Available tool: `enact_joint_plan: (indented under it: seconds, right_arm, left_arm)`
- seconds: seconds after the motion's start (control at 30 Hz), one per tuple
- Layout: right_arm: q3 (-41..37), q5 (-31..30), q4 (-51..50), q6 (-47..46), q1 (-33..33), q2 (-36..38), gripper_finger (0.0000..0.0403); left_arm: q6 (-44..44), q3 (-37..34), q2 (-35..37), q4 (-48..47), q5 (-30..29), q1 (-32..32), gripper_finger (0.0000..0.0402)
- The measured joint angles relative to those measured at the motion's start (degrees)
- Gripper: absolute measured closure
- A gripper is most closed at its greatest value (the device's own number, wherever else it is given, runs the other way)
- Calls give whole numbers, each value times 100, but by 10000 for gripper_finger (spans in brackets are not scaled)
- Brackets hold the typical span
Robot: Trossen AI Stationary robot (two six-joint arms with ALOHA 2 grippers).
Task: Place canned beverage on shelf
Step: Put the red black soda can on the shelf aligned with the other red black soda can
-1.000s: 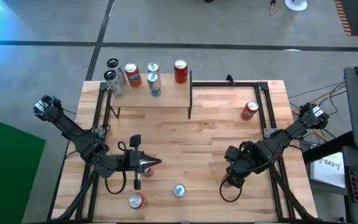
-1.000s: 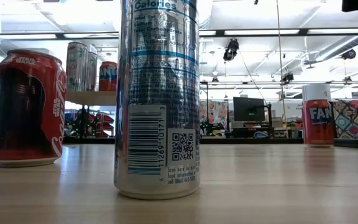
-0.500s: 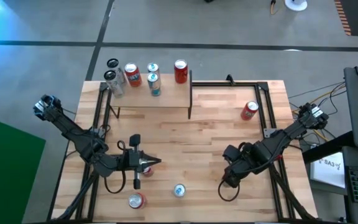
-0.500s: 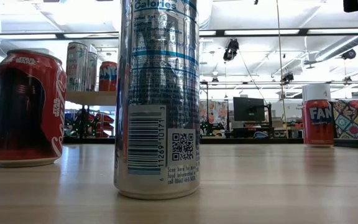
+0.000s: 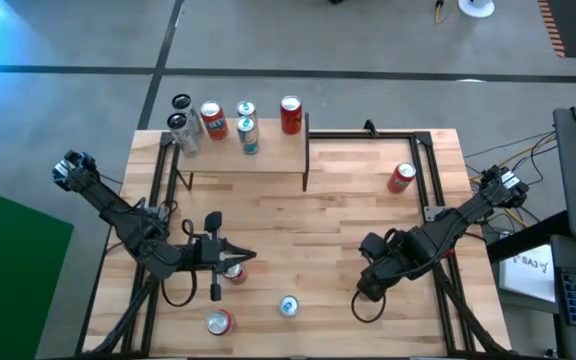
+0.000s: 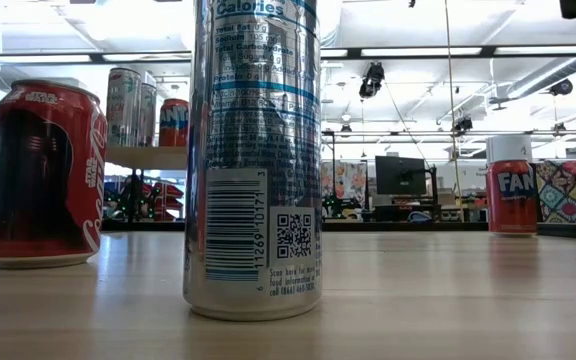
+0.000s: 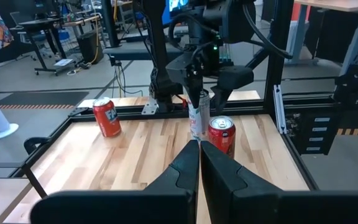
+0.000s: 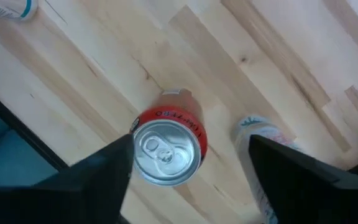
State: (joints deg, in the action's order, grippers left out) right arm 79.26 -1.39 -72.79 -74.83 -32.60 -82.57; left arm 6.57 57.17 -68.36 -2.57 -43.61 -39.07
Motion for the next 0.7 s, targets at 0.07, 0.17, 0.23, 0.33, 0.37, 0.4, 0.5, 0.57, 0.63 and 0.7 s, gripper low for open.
enact_joint_plan:
  seconds: [0.07,0.17,0.23,0.33,0.37,0.4,0.5,0.57,0.63,0.7]
  right_arm:
    - [0,43,22,-99,0,-1,73]
    - [0,53,24,-263,0,-1,50]
    - [0,53,20,-387,0,-1,46]
    - [0,138,12,-605,0,-57,44]
    - [0,163,-9,-671,0,-89,44]
    - [0,175,-21,-701,0,-139,44]
    - [0,299,-17,-712,55,-321,44]
    - [0,478,-15,-674,132,-468,44]
    - [0,652,-17,-613,203,-622,44]
    - [16,766,4,-473,266,-740,44]
  left_arm:
    - [0,0,0,0,0,0,402]
    - [0,0,0,0,1,0,402]
    - [0,0,0,0,1,0,402]
    - [-2,0,0,-1,1,0,402]
    - [-2,0,0,-2,1,0,402]
    - [-2,0,0,-2,1,0,402]
    - [-2,0,0,-2,1,0,402]
    - [-2,0,0,-2,1,0,402]
    - [-2,0,0,-3,1,0,402]
    - [-2,0,0,-3,3,0,402]
